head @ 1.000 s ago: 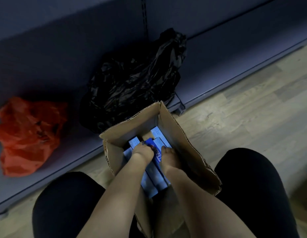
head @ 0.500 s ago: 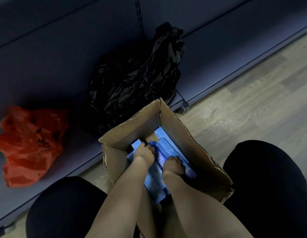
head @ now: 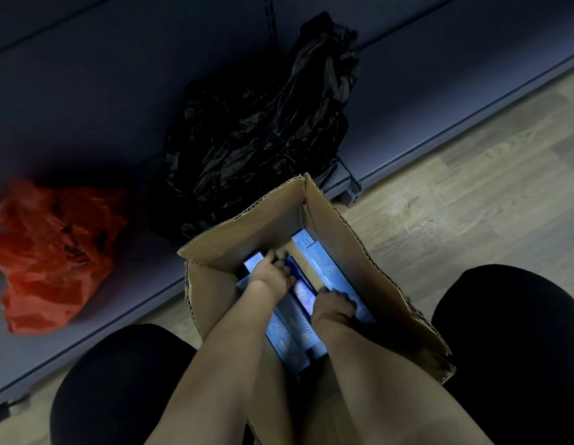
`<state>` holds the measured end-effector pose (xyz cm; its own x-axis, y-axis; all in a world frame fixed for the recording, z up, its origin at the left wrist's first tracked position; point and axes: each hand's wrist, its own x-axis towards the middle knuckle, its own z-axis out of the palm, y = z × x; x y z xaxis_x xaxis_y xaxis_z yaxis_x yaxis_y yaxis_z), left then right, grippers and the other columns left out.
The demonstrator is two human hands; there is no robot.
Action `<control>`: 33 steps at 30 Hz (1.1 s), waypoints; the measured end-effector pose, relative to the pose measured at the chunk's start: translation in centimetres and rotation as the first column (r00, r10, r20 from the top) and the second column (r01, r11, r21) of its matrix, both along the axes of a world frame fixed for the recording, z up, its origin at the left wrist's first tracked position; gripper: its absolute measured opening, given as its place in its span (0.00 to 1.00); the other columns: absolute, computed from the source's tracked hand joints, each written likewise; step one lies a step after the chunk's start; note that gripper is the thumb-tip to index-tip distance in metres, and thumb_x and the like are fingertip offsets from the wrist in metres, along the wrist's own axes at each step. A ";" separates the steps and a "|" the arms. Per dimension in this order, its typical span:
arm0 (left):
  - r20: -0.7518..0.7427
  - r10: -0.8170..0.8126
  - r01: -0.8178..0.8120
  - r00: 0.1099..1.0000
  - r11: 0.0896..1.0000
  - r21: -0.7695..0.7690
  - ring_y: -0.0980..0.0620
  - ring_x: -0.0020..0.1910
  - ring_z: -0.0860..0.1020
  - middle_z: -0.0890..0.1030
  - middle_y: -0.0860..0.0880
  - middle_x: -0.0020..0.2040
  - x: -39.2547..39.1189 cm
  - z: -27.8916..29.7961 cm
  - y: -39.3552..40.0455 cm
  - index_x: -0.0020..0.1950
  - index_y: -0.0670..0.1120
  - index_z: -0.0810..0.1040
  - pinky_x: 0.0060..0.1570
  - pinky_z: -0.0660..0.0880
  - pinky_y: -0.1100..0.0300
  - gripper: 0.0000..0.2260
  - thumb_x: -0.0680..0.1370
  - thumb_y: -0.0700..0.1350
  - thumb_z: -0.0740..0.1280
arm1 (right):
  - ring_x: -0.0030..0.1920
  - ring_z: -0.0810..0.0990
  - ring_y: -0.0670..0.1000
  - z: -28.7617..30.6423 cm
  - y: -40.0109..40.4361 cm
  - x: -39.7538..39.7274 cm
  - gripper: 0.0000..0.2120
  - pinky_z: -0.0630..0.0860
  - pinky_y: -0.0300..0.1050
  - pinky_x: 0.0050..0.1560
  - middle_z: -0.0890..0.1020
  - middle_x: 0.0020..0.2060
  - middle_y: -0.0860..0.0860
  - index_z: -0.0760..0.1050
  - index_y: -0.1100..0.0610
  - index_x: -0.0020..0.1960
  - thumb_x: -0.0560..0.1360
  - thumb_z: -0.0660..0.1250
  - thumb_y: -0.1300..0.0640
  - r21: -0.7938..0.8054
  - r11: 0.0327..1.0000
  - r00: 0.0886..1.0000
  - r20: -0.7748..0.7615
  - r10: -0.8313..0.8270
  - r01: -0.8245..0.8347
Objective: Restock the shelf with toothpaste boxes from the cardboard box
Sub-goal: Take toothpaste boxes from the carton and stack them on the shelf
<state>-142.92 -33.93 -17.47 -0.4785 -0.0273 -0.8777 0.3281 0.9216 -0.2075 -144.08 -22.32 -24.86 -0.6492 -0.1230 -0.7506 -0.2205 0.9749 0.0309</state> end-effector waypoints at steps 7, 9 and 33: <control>-0.013 0.060 -0.060 0.998 0.998 0.024 0.48 0.75 0.57 0.62 0.49 0.75 0.1 -0.3 -0.2 0.78 0.48 0.53 0.74 0.43 0.48 0.22 0.84 0.45 0.50 | 0.67 0.72 0.58 0.6 -1.2 0.1 0.18 0.69 0.52 0.64 0.73 0.66 0.60 0.66 0.64 0.69 0.81 0.51 0.64 -0.056 0.998 0.998 0.058 -0.030 0.033; -0.017 0.085 -0.084 0.996 0.995 0.050 0.48 0.74 0.59 0.65 0.48 0.74 0.0 0.0 -0.4 0.78 0.47 0.53 0.74 0.43 0.49 0.22 0.83 0.44 0.50 | 0.66 0.73 0.59 1.0 -1.0 0.1 0.19 0.71 0.52 0.63 0.74 0.65 0.60 0.63 0.63 0.70 0.80 0.51 0.65 -0.053 0.999 0.999 0.038 0.010 -0.008; -0.345 0.294 -0.221 0.891 0.946 0.235 0.44 0.60 0.74 0.78 0.44 0.58 3.2 28.9 3.0 0.65 0.43 0.68 0.65 0.62 0.55 0.15 0.78 0.40 0.60 | 0.69 0.68 0.53 35.4 1.8 -1.7 0.27 0.67 0.42 0.63 0.67 0.70 0.57 0.52 0.63 0.75 0.79 0.57 0.63 -0.242 0.907 0.939 -0.117 0.325 -0.344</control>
